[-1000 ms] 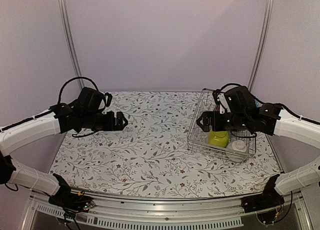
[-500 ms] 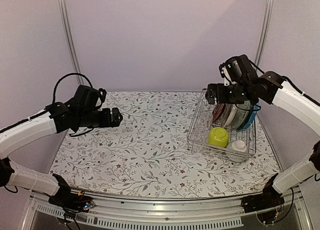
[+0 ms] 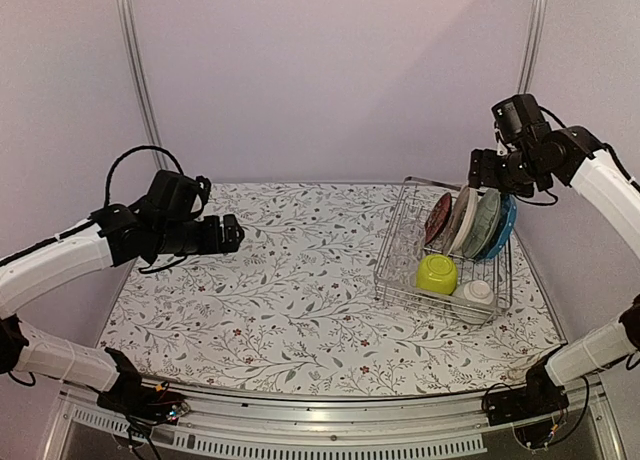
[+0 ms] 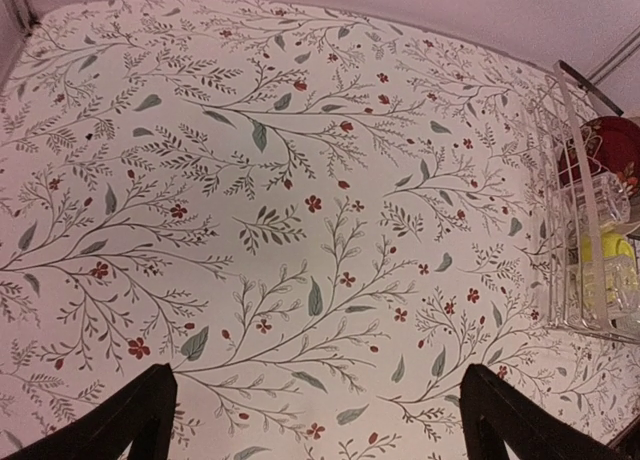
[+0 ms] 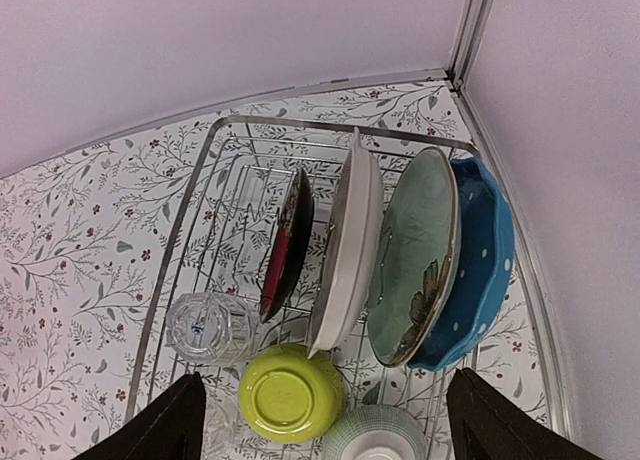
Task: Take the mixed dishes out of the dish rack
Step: Grab the plate from the dish rack.
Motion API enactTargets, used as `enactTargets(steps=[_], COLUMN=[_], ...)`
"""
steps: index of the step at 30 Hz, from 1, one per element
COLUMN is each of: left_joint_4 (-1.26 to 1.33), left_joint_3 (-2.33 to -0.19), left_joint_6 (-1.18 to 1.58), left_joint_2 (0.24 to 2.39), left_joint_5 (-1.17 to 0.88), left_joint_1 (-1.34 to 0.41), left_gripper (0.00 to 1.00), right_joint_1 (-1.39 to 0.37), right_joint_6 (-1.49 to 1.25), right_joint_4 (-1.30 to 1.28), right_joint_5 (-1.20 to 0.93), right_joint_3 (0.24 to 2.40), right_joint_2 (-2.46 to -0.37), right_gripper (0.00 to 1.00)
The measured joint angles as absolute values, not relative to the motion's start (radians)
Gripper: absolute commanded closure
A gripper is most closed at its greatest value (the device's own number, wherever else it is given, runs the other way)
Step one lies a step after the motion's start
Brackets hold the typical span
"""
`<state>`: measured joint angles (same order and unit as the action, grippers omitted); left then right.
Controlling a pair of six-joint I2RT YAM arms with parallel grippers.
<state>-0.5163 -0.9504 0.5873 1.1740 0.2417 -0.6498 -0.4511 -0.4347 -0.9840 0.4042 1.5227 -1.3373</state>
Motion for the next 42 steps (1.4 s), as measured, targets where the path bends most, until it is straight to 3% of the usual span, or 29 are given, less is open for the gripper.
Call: enactTargets(steps=[13, 26, 42], left_joint_4=[-0.519, -0.540, -0.536], left_joint_3=[-0.966, -0.966, -0.966], left_joint_6=[0.622, 0.633, 0.632], left_joint_2=[1.194, 1.198, 1.225], left_joint_5=[0.270, 0.306, 0.300], left_joint_1=[-0.650, -0.650, -0.647], left_gripper=[0.01, 0.00, 0.00], right_joint_1=[-0.452, -0.426, -0.097], right_joint_6=[-0.485, -0.533, -0.469], right_joint_4=[-0.987, -0.987, -1.035], right_joint_5=[0.258, 0.298, 0.315], right_joint_3=[1.747, 1.760, 1.585], right_joint_2=[-1.685, -1.757, -1.475], right_gripper=[0.48, 0.54, 0.55])
